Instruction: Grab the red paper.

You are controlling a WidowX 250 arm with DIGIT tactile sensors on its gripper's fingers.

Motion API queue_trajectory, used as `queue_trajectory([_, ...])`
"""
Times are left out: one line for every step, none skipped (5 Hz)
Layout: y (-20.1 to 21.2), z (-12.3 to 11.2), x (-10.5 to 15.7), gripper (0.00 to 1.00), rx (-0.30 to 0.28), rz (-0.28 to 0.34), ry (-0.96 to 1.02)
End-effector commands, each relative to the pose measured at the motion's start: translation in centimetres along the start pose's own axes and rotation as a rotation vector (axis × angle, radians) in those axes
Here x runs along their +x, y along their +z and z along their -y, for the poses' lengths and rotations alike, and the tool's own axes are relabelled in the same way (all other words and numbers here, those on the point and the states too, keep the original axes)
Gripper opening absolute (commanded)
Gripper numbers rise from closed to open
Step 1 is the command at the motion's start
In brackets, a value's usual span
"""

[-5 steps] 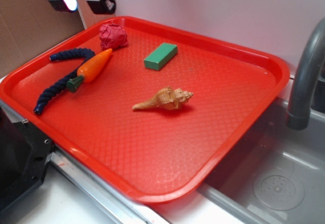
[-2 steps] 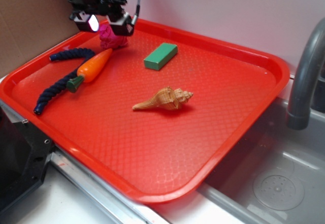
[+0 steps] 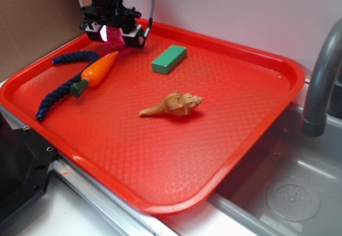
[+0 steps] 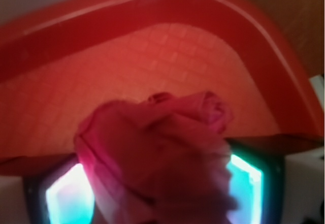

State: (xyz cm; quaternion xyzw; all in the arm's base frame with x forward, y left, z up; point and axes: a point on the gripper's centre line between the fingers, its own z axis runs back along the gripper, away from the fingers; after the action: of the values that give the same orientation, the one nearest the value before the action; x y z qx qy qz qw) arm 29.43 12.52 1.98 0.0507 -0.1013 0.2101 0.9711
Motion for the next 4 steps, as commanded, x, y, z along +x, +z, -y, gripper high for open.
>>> queue_trajectory([0.9,0.2,0.9,0.00,-0.053,0.021,-0.057])
queue_trajectory([1.3,0.3,0.7,0.00,-0.058,0.028,-0.059])
queue_trajectory([2.8,0.7,0.4,0.00,-0.054,0.028,-0.093])
queue_trajectory([5.6,1.6,-0.5,0.00,-0.043,0.006,-0.159])
